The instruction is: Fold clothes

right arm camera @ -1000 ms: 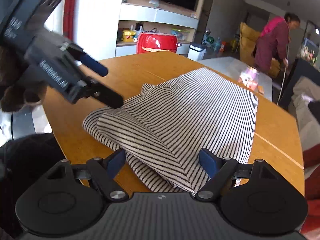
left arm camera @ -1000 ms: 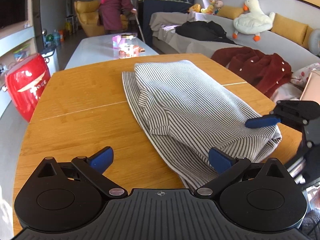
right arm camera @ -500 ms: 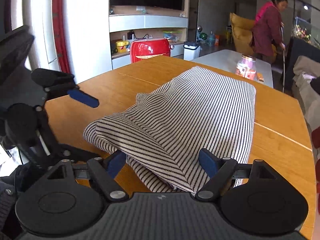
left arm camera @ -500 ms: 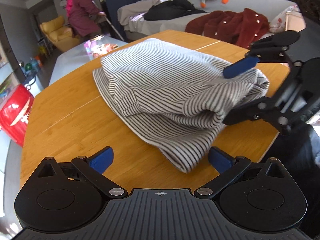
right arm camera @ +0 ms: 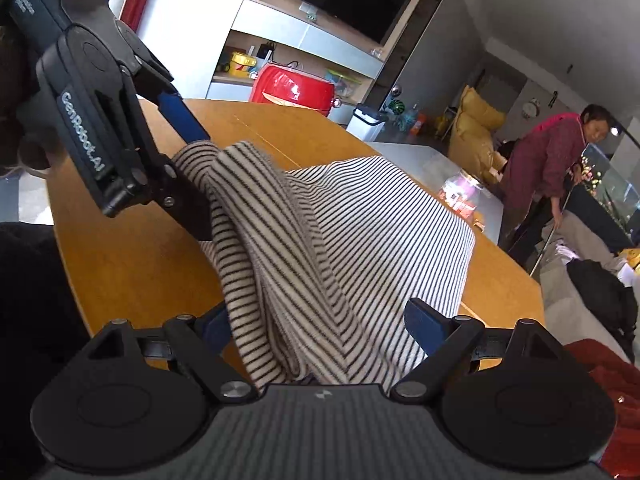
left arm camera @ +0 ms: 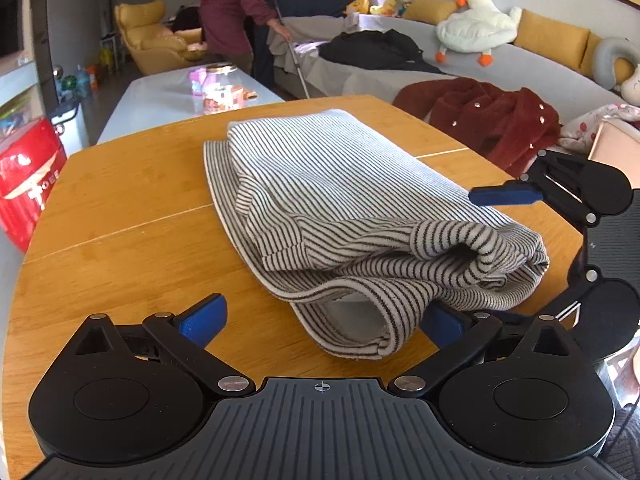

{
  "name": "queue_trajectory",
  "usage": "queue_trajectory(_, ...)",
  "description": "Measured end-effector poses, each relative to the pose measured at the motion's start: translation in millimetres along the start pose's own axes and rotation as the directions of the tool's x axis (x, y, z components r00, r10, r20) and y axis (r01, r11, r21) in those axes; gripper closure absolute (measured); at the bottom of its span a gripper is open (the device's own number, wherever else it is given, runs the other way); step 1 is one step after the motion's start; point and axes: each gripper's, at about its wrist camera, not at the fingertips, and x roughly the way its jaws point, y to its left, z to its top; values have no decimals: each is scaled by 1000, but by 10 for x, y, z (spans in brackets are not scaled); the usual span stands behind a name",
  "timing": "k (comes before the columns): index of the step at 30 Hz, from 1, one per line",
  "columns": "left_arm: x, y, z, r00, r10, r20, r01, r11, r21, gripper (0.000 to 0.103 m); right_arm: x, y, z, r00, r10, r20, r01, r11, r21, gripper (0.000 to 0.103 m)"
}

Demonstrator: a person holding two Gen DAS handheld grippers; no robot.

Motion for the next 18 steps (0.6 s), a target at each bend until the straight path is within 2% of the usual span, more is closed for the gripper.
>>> queue_trajectory(3, 31, 82, 26, 1000, -2, -11, 1, 998, -56, 0, 89, 2, 19, 1000, -27, 14, 27, 1000, 0, 21)
queue_trajectory(5, 10, 145, 40, 1000, -5, -6, 4, 996, -86, 0, 124, 46, 32, 999, -30, 17, 30, 999, -27, 51)
queue_trajectory(6, -1, 177, 47, 1000, -6, -3, 6, 995, -101, 0, 145, 71, 39, 999, -46, 12, 46, 998, -41, 54)
queue_trajectory(8, -52, 261, 49, 1000, -22, 6, 23, 990, -143, 0, 184, 111, 41, 996, -86, 15, 87, 993, -76, 58)
queue_trajectory(10, -99, 343, 39, 999, -30, 13, 32, 983, -182, 0, 220, 77, 61, 996, -89, 9, 89, 994, -61, 61)
queue_trajectory(15, -233, 436, 21, 999, 3, 32, 4, 978, -207, 0, 218, -49, 114, 999, -48, -10, 48, 999, 9, 68)
queue_trajectory(18, -347, 452, 50, 998, 15, 55, -3, 977, -212, 0, 162, -99, 95, 999, -30, -23, 30, 999, 10, 71)
